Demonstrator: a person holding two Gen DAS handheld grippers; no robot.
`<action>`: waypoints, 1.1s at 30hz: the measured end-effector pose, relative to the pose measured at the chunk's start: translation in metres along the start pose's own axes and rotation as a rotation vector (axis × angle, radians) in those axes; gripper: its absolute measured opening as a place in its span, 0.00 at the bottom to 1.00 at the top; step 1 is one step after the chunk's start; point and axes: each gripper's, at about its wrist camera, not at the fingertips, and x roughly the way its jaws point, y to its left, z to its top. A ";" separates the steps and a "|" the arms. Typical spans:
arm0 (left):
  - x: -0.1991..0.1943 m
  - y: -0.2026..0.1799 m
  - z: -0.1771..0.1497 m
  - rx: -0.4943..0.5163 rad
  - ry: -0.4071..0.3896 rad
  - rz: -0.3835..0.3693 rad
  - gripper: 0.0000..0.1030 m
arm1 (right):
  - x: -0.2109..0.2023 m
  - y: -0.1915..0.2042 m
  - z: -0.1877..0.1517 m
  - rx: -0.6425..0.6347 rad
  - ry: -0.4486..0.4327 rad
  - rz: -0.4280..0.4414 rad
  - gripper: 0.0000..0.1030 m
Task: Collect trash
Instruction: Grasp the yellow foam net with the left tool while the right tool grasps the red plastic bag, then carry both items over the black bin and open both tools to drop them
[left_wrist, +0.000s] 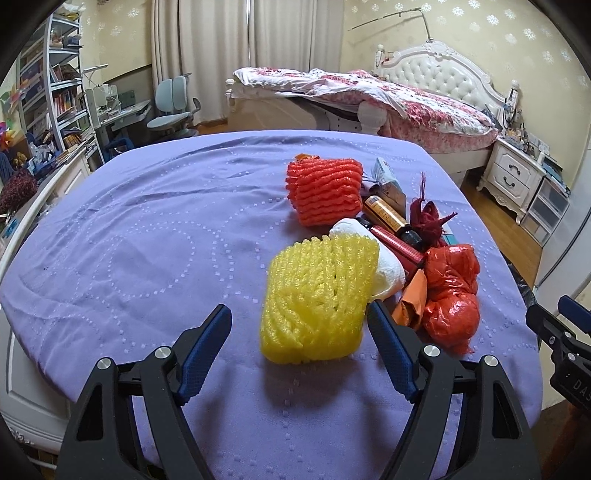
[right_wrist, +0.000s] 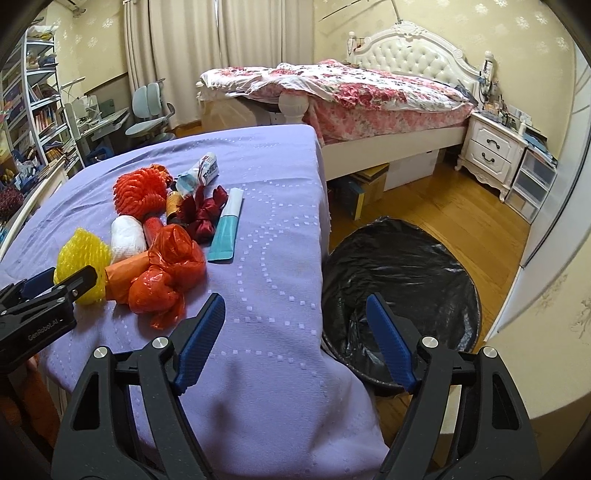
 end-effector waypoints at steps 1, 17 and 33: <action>0.001 0.000 0.000 0.001 0.005 -0.004 0.68 | 0.000 0.002 0.000 -0.003 0.002 0.003 0.75; -0.015 0.020 -0.006 -0.031 -0.007 -0.025 0.44 | 0.006 0.046 0.007 -0.053 0.016 0.117 0.68; -0.014 0.035 -0.011 -0.047 -0.003 -0.013 0.44 | 0.021 0.081 0.003 -0.114 0.056 0.202 0.30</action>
